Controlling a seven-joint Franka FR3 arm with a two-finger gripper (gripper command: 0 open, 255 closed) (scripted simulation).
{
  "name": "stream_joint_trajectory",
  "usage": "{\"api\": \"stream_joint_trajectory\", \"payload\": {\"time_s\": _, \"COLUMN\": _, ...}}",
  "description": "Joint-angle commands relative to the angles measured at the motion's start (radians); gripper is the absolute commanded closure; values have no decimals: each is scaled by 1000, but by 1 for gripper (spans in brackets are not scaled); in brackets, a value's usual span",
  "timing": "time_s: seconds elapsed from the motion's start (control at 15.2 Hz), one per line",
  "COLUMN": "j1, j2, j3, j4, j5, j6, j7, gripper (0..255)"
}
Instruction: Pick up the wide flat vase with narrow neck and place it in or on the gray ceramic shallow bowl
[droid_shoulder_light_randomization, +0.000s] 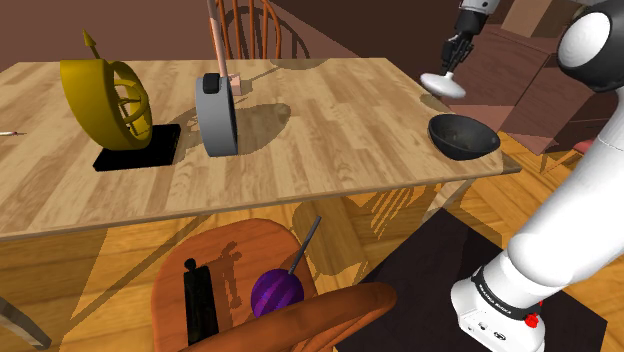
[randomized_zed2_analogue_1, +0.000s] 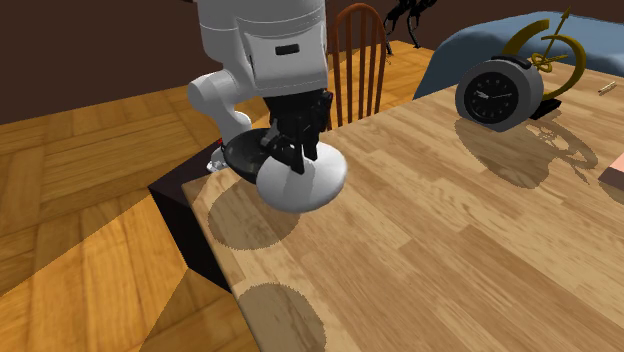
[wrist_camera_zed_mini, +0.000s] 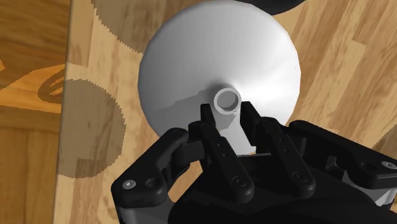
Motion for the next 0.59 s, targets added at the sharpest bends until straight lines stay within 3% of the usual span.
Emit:
{"api": "stream_joint_trajectory", "payload": {"time_s": 0.0, "j1": -2, "j2": 6, "j3": 0, "j4": 34, "j5": 3, "j6": -28, "j7": 3, "gripper": 255}}
{"api": "stream_joint_trajectory", "payload": {"time_s": 0.53, "j1": -26, "j2": 54, "j3": -6, "j4": 207, "j5": 28, "j6": -158, "j7": 9, "gripper": 255}}
